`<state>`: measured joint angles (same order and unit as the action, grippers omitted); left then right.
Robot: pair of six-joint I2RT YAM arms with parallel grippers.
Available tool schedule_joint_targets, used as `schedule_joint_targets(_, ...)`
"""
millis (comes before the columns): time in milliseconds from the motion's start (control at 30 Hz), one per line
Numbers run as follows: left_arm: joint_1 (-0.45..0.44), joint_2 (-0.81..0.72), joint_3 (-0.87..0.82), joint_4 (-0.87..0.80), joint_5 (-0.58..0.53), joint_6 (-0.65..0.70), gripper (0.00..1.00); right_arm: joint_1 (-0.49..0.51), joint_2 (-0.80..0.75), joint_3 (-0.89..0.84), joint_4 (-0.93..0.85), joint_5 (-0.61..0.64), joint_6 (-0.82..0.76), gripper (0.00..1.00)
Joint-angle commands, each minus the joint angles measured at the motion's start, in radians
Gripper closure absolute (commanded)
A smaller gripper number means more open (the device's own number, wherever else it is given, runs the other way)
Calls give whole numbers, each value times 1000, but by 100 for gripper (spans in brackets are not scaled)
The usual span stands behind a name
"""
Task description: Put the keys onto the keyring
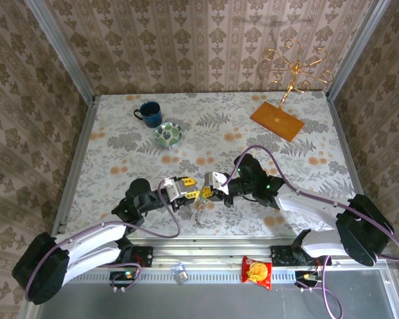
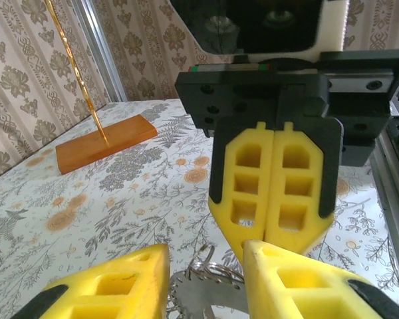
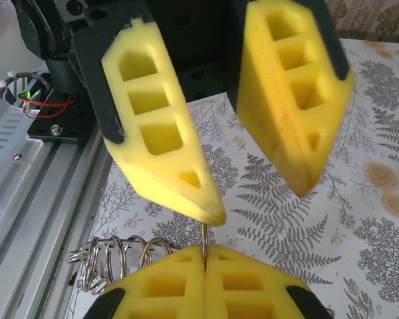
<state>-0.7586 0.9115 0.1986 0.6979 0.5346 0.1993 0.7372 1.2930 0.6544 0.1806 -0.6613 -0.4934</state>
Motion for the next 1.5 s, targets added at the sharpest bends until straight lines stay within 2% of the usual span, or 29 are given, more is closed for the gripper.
schedule_joint_targets(0,-7,-54,-38,-23,14,-14,67,-5,-34,-4,73,-44,12,100)
schedule_joint_targets(133,-7,-138,-47,-130,-8,30,71,-10,-49,-5,62,-58,13,100)
schedule_joint_targets(267,-8,-151,-47,-166,-12,58,74,-10,-47,-5,76,-88,22,100)
schedule_joint_targets(667,-17,-7,-48,31,41,28,76,-1,-22,17,86,-115,49,100)
schedule_joint_targets(967,-19,17,-42,68,62,3,77,2,-28,12,79,-71,30,100)
schedule_joint_targets(1300,-19,51,-24,89,76,-11,83,11,-19,21,53,-71,11,100)
schedule_joint_targets(1467,-19,74,-24,126,84,-21,83,19,-15,26,30,-25,-12,100)
